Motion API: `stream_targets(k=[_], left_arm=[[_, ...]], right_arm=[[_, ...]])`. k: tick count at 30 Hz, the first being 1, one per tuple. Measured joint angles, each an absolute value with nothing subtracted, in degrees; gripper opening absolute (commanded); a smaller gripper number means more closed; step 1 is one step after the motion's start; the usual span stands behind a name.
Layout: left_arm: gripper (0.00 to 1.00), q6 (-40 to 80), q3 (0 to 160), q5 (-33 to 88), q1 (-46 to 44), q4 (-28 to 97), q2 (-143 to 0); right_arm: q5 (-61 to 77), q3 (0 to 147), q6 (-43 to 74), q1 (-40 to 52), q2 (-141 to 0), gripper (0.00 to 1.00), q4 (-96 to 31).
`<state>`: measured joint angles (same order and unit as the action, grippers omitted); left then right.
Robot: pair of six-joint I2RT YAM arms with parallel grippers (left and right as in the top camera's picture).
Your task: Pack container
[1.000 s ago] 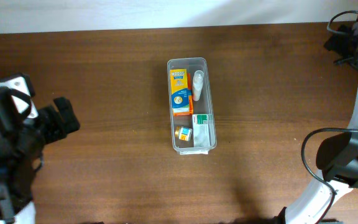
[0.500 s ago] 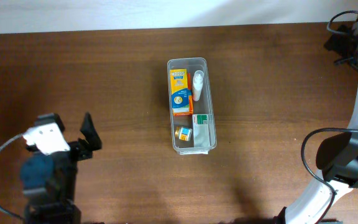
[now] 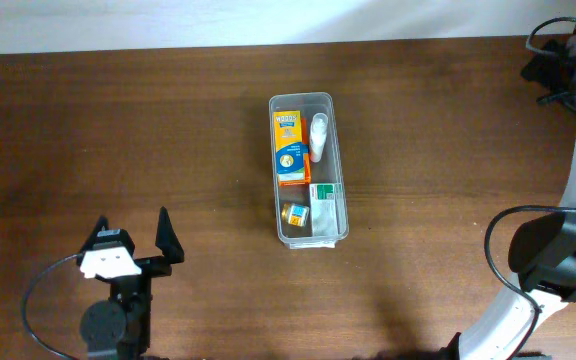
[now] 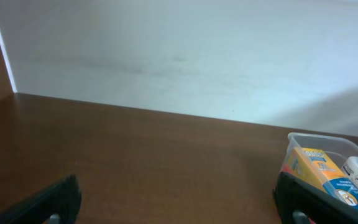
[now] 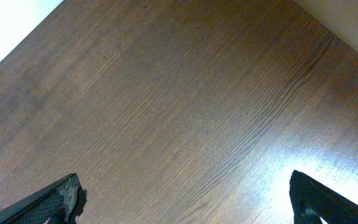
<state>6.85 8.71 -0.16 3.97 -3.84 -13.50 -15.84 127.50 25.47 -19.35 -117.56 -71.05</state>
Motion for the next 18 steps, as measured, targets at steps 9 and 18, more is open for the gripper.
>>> stream_targets(k=[9,18], left_arm=[[0.99,6.85,7.27,-0.19,3.97,1.85,-3.81],[0.99,6.61,6.55,-0.62,3.97,6.68,-0.95]], right_arm=[[-15.84,127.48,25.50,-19.35,-117.56,0.99,-71.05],[-15.84,127.48,25.47,-19.35,-117.56,0.98,-71.02]])
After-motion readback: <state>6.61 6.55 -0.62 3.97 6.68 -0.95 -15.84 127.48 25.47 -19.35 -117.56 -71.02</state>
